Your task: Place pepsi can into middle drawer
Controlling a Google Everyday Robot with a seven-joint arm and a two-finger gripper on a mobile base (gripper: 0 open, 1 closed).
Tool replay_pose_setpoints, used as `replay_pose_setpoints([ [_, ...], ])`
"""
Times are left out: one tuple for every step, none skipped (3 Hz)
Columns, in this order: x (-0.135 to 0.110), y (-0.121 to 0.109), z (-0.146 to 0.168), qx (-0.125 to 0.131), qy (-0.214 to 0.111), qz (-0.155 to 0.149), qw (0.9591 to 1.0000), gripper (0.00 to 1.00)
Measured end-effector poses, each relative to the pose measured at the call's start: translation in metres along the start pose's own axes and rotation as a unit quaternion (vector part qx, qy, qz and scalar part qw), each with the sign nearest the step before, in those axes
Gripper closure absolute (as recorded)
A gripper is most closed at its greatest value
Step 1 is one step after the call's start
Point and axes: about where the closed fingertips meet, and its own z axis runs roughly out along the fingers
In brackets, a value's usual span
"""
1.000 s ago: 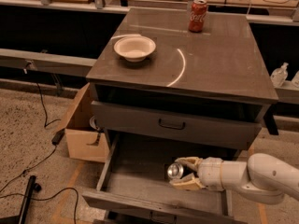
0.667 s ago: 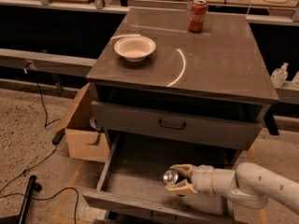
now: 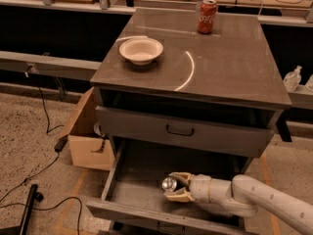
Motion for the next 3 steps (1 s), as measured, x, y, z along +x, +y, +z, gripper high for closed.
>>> replay_pose_setpoints([
  [0.004,-0.006,0.021,-0.009,-0.006,-0.020,0.9997,0.36],
  [0.009,-0.009,0.033,-0.013,-0.006,-0.030,0.9994,0.12],
  [0.010,-0.011,0.039,-0.016,-0.007,-0.037,0.9992,0.00],
])
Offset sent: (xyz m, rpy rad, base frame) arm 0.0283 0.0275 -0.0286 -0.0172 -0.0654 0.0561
